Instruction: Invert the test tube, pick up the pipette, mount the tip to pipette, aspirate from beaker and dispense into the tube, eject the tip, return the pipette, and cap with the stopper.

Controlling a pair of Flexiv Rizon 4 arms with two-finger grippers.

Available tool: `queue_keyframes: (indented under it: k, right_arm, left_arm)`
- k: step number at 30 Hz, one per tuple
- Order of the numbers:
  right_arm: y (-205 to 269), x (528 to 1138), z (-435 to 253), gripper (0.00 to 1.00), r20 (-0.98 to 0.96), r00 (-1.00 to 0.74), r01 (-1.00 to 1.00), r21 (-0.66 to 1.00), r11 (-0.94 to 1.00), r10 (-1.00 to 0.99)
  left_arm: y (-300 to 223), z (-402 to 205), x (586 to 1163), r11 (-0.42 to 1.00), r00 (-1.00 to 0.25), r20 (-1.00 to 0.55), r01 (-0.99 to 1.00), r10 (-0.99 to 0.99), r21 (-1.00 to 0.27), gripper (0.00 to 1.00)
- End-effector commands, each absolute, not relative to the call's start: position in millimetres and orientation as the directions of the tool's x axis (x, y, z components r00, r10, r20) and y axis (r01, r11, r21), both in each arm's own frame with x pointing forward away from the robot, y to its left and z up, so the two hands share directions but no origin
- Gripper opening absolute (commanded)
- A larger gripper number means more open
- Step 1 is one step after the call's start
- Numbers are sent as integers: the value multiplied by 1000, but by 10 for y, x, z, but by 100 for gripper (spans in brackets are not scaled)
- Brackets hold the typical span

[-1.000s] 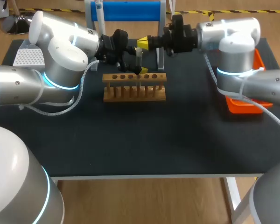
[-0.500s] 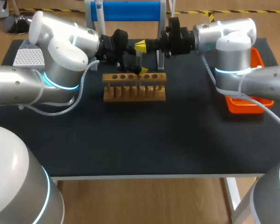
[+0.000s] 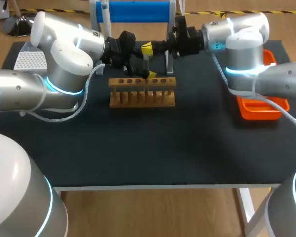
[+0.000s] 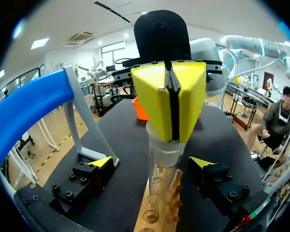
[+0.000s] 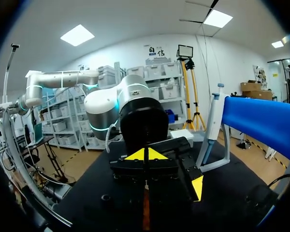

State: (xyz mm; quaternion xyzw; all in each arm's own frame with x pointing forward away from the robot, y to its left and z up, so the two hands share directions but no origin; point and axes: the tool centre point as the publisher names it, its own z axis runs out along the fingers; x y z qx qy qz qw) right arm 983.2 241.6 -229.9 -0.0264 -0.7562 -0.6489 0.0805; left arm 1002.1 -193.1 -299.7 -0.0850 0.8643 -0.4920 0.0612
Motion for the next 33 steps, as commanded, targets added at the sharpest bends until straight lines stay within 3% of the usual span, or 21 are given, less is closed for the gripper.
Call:
queue_keyframes:
  k: [1, 17, 18, 19, 20, 21, 22, 33]
  right_arm:
    - [2415, 9852, -2465, 0, 159, -985, 147, 976, 163, -65]
    - [2285, 9872, -1995, 0, 85, -996, 85, 996, 26, -33]
    - [2259, 9864, -1949, 9, 76, -997, 75, 997, 22, -33]
    - [2231, 9856, -1909, 26, 65, -997, 65, 998, 20, -29]
    - [2193, 9847, -1869, 48, 55, -998, 55, 998, 19, -22]
    - [2154, 9838, -1838, 81, 39, -999, 38, 999, 27, -12]
    - [2113, 9830, -1816, 100, 22, -1000, 22, 999, 32, -3]
    - [1545, 9802, -2027, 100, -84, -983, -52, 980, 192, 163]
  left_arm:
    - [-1929, -3003, 10020, 501, -978, -23, -86, -207, -861, 100]
    - [-1929, -3003, 10020, 501, -978, -23, -86, -207, -861, 100]
    - [-1929, -3003, 10020, 501, -978, -23, -86, -207, -861, 100]
    - [-1929, -3003, 10020, 501, -978, -23, -86, -207, -861, 100]
    - [-1929, -3003, 10020, 501, -978, -23, -86, -207, -861, 100]
    - [-1929, -3003, 10020, 501, -978, -23, -86, -207, -861, 100]
    - [-1929, -3003, 10020, 501, -978, -23, -86, -207, -861, 100]
    - [-1929, -3003, 10020, 501, -978, -23, -86, -207, -861, 100]
